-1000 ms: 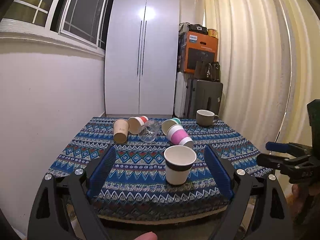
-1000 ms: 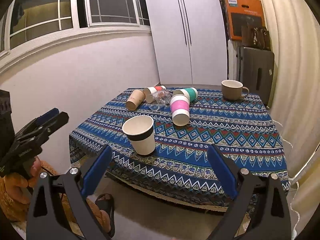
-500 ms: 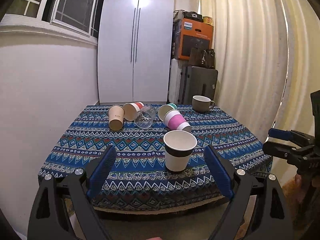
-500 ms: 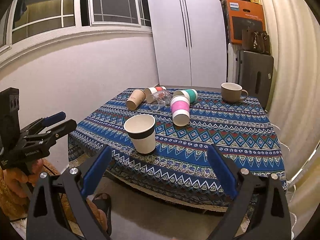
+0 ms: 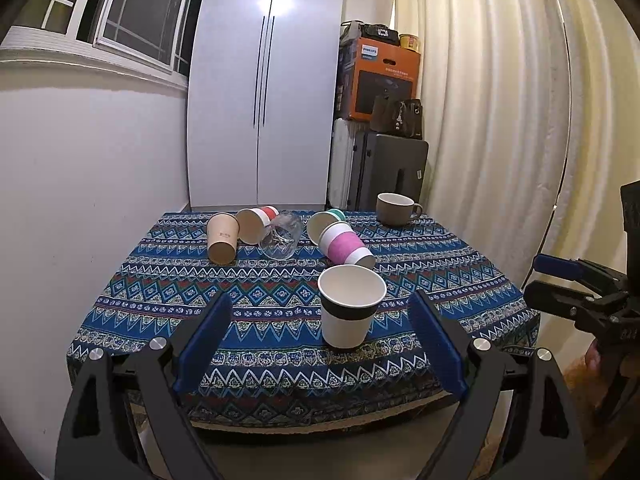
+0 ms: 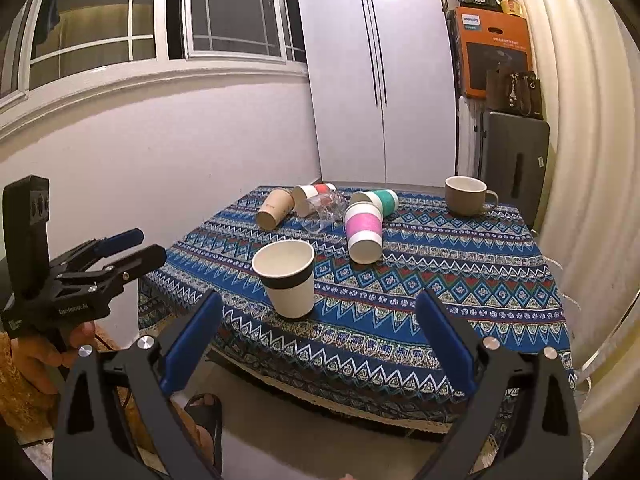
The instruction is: Flip cup upright
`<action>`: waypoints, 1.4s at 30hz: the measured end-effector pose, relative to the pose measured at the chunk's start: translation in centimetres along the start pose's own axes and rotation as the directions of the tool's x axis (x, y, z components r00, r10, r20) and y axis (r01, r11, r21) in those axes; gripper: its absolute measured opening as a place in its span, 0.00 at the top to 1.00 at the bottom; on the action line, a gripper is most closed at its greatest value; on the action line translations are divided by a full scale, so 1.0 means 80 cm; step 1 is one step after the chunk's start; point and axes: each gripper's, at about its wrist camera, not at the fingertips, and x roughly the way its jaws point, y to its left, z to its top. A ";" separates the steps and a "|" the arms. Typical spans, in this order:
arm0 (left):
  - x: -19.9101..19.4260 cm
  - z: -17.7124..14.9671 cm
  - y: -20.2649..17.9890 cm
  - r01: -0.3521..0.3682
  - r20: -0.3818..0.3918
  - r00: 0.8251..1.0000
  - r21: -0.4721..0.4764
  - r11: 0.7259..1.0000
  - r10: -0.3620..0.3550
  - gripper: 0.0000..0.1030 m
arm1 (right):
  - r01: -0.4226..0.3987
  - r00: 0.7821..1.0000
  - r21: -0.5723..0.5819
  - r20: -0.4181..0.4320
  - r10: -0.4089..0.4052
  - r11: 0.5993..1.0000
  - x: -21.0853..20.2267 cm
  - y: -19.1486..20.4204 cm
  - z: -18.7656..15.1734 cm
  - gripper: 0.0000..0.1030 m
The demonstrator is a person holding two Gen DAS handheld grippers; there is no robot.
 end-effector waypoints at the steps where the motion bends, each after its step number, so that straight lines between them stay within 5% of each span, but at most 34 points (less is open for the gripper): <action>1: 0.000 0.000 0.000 0.000 0.000 1.000 0.000 1.000 0.000 0.15 | -0.003 1.000 0.002 0.002 0.003 1.000 -0.001 -0.001 0.000 0.07; 42: -0.003 0.000 0.000 0.001 -0.003 1.000 -0.004 1.000 -0.001 0.15 | -0.002 1.000 -0.006 0.011 0.002 1.000 0.000 0.002 0.001 0.06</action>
